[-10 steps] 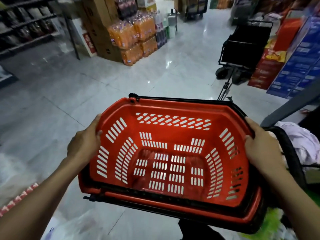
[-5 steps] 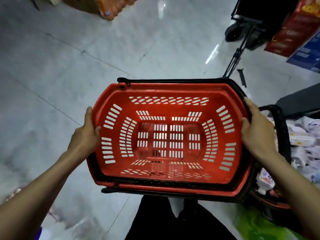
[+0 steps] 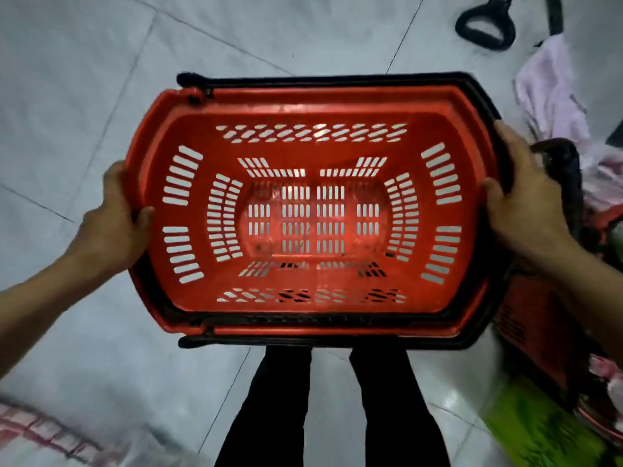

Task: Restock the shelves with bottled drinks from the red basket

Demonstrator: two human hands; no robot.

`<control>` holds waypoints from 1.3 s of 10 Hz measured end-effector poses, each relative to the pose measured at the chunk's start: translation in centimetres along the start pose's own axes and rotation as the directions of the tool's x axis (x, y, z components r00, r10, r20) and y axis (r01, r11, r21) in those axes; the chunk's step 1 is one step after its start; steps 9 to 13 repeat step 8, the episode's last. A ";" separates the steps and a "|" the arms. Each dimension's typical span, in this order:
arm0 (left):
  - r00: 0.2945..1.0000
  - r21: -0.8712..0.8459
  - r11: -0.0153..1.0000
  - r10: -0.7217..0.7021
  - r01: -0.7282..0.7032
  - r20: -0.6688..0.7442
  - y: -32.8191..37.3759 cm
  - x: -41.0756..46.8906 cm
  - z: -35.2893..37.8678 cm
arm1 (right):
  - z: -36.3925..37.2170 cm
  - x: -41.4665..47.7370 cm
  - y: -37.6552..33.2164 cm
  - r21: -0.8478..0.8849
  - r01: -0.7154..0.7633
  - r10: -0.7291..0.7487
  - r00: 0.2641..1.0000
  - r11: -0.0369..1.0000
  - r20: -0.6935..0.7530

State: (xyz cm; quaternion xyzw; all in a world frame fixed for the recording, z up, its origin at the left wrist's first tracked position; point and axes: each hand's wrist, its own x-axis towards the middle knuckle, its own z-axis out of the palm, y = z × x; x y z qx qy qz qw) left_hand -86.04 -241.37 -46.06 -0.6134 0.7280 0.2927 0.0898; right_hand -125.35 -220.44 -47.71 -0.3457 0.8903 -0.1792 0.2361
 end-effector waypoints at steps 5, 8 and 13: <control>0.995 -0.198 0.977 -0.091 0.083 -0.033 -7.3 13.2 16.6 | 18.0 11.5 9.0 0.058 0.100 -0.102 0.994 0.993 0.040; 0.962 -0.005 0.970 -0.240 0.242 -0.129 -1.4 13.8 7.0 | 10.8 9.8 1.6 -0.220 -0.141 0.172 0.976 0.965 0.133; 0.962 -0.005 0.970 -0.240 0.242 -0.129 -1.4 13.8 7.0 | 10.8 9.8 1.6 -0.220 -0.141 0.172 0.976 0.965 0.133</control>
